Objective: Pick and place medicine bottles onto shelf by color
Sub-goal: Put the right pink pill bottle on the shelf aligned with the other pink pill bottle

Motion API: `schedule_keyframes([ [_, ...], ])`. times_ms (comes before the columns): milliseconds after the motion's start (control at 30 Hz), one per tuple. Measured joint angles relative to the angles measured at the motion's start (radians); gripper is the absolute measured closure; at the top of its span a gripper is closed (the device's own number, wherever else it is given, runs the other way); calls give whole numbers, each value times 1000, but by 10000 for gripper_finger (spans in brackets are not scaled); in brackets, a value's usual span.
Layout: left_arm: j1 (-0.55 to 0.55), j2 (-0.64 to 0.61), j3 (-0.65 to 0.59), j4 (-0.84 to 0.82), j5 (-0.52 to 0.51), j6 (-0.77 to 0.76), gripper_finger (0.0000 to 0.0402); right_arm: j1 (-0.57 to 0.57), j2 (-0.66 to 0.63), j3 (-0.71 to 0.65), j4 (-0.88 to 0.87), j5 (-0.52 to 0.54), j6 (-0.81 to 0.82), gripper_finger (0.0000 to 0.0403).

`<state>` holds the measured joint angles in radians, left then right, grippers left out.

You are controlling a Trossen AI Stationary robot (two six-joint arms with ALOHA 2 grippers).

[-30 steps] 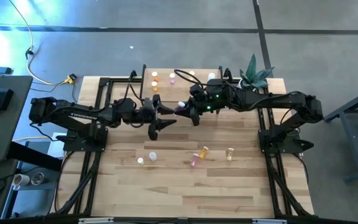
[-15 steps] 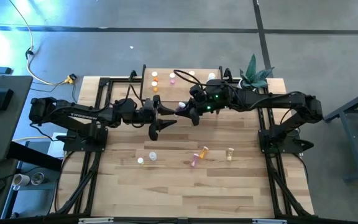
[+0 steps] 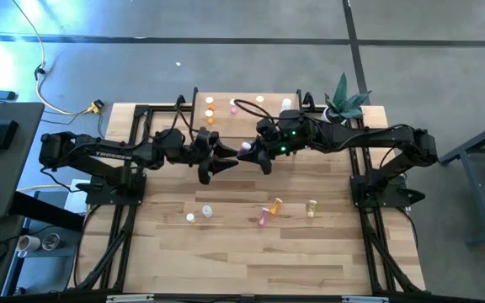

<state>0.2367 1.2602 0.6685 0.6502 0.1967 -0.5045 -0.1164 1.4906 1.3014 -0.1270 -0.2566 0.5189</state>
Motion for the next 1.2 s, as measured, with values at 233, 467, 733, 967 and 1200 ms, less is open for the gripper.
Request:
schedule_keyframes([
  [233,0,0,0,-1,6,-42,206,27,10,0,24,43,8,317],
  [467,-2,0,0,-1,10,-43,207,41,23,-1,27,57,42,317],
  [733,-2,0,0,-2,40,-42,242,41,24,-1,40,81,56,317],
  [967,-2,0,0,-2,54,-43,274,41,24,-1,41,81,58,317],
  [1200,-2,0,0,-3,62,-45,288,41,24,-1,41,83,58,317],
])
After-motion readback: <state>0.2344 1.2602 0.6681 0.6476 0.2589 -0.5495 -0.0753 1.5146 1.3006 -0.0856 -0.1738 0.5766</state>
